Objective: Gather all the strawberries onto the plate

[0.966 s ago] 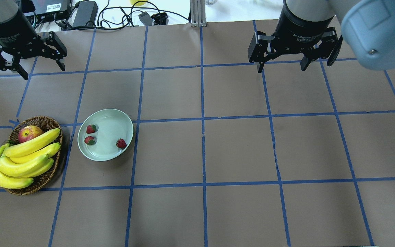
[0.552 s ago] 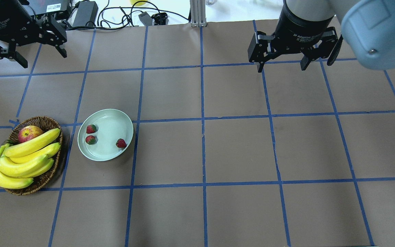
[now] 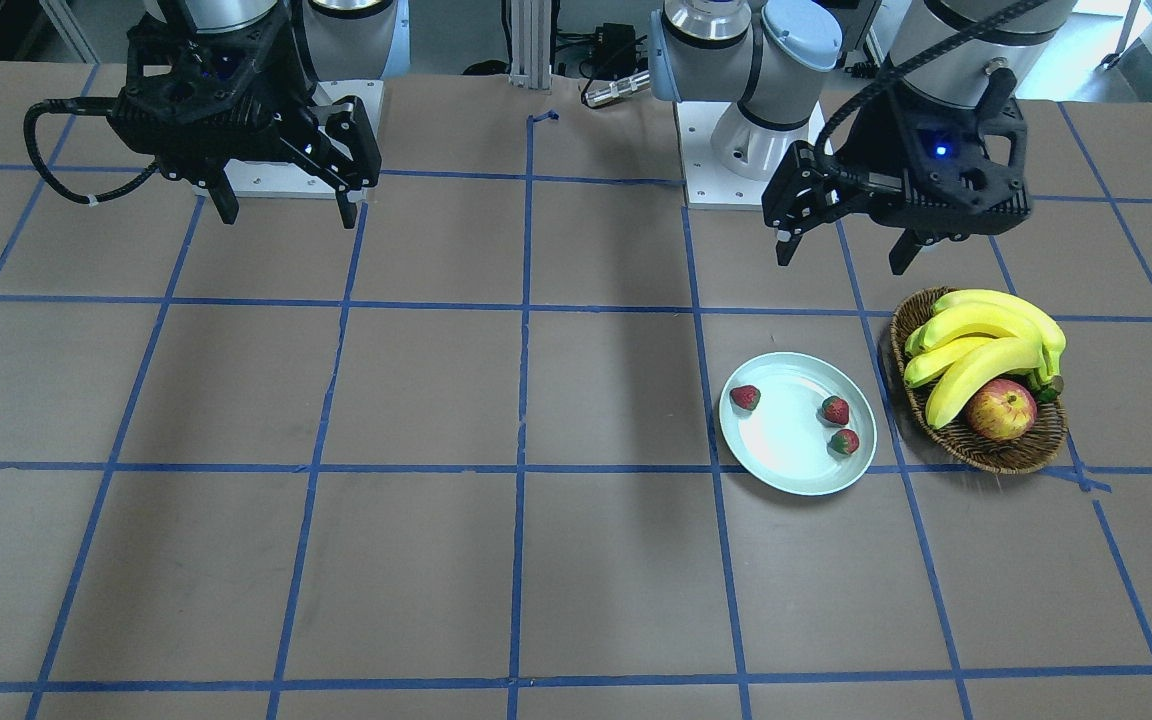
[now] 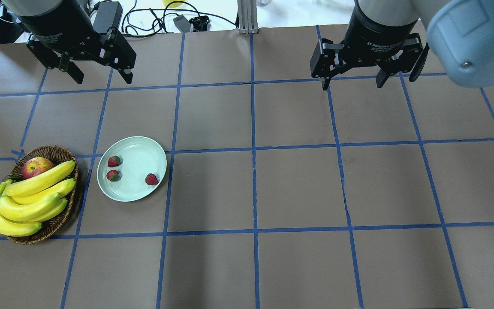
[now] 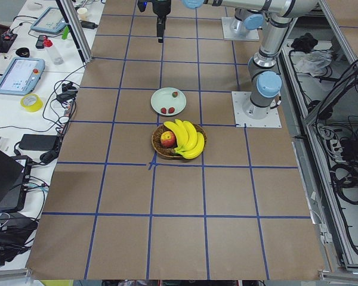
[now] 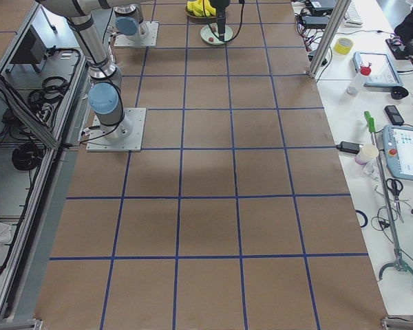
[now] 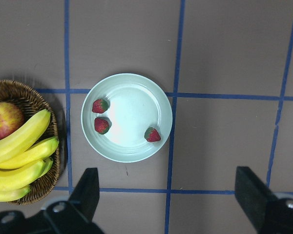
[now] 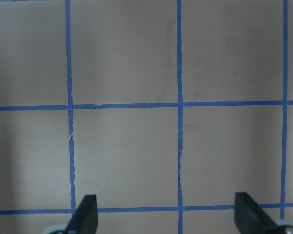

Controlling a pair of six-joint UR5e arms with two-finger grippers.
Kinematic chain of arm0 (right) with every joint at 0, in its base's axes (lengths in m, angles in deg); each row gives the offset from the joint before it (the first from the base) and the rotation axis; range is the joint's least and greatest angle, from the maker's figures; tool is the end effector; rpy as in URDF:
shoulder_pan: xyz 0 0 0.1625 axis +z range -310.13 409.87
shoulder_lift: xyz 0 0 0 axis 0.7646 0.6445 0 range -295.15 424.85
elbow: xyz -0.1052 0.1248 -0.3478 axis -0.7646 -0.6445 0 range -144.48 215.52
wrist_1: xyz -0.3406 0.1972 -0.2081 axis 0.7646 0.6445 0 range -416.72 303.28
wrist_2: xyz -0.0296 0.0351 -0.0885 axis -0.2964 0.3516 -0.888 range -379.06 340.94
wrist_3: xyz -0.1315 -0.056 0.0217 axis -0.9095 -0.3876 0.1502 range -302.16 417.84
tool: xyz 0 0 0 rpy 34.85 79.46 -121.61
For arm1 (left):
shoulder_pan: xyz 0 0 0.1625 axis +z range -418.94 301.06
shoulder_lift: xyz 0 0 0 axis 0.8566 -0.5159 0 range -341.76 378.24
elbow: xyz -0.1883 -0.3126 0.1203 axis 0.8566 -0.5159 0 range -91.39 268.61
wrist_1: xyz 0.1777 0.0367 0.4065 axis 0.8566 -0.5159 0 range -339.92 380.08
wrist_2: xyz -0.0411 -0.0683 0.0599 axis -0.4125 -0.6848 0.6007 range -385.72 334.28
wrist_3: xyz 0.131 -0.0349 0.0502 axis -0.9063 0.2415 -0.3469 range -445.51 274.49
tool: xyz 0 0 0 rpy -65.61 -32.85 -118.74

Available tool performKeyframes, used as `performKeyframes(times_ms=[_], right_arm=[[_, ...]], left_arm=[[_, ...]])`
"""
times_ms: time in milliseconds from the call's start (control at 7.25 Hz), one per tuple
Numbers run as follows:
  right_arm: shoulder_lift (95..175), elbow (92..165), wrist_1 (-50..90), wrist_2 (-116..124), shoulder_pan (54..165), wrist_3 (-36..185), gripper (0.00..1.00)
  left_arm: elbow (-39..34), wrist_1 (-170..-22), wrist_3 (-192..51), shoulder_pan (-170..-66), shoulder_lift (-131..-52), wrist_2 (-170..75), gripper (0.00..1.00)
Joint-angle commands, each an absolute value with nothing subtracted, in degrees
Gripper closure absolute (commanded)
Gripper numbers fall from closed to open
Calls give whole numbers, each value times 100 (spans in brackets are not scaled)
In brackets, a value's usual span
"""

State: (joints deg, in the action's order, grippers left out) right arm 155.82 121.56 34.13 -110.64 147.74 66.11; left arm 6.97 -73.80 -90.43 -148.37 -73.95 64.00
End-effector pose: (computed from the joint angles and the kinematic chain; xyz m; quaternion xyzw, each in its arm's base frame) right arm 0.2008 -0.5078 0.4494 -0.0041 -0.9986 0.0517 0.0067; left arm -0.1285 -0.5437 0.4517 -0.0380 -0.9991 0.0201 0.0015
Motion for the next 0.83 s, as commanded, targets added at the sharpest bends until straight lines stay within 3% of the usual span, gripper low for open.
performKeyframes(times_ms=[0, 690], right_arm=[[15582, 12156, 3416, -11064, 14778, 6611, 0], [15582, 12156, 3416, -11064, 14778, 6611, 0]], left_arm=[[660, -7562, -9087, -14912, -7159, 6402, 0], [256, -7704, -8913, -14824, -7114, 6472, 0]])
